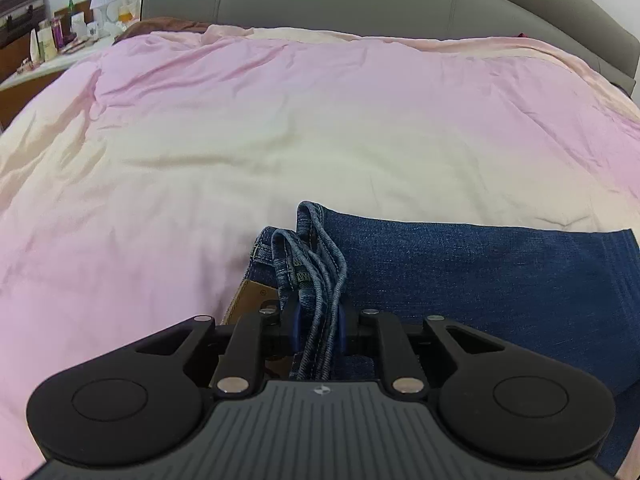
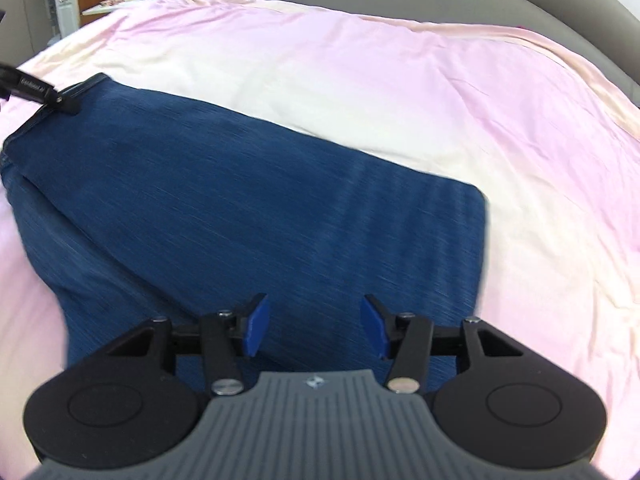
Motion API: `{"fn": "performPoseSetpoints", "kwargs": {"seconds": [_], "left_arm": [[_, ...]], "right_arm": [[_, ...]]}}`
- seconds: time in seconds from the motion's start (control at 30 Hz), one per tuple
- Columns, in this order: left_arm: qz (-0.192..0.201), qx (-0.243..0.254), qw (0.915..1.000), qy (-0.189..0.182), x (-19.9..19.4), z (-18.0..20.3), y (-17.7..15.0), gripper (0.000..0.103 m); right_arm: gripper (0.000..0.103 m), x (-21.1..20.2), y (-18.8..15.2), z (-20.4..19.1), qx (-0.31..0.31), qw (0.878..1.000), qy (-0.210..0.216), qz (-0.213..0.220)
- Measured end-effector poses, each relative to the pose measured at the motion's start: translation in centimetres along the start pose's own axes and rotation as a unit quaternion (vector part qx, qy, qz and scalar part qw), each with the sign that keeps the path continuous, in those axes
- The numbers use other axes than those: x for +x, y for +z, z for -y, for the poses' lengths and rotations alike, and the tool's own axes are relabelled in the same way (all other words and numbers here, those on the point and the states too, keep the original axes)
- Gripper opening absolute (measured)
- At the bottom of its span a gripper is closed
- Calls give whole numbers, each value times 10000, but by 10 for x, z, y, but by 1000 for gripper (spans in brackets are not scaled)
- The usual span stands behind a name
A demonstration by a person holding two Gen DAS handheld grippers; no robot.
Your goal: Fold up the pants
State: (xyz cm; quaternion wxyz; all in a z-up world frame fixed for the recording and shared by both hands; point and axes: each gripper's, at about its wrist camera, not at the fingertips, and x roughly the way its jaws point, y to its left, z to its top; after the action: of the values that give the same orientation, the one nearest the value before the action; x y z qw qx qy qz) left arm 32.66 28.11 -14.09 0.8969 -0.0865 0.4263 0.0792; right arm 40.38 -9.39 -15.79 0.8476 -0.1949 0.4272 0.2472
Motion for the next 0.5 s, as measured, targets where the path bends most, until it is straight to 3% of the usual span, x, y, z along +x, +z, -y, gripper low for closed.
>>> {"fn": "performPoseSetpoints", "kwargs": {"seconds": [0.1, 0.23, 0.33, 0.5], "left_arm": [[303, 617, 9976, 113, -26, 17, 5, 18], [357, 851, 9954, -262, -57, 15, 21, 19], [-95, 829, 9965, 47, -35, 8, 20, 19], [-276, 940, 9937, 549, 11, 9, 6, 21]], "right_arm": [[48, -3, -10, 25, 170, 9998, -85, -60], [49, -9, -18, 51, 246, 9994, -229, 2], [50, -15, -24, 67, 351, 9988, -339, 86], [46, -11, -29, 89, 816, 9964, -245, -33]]}}
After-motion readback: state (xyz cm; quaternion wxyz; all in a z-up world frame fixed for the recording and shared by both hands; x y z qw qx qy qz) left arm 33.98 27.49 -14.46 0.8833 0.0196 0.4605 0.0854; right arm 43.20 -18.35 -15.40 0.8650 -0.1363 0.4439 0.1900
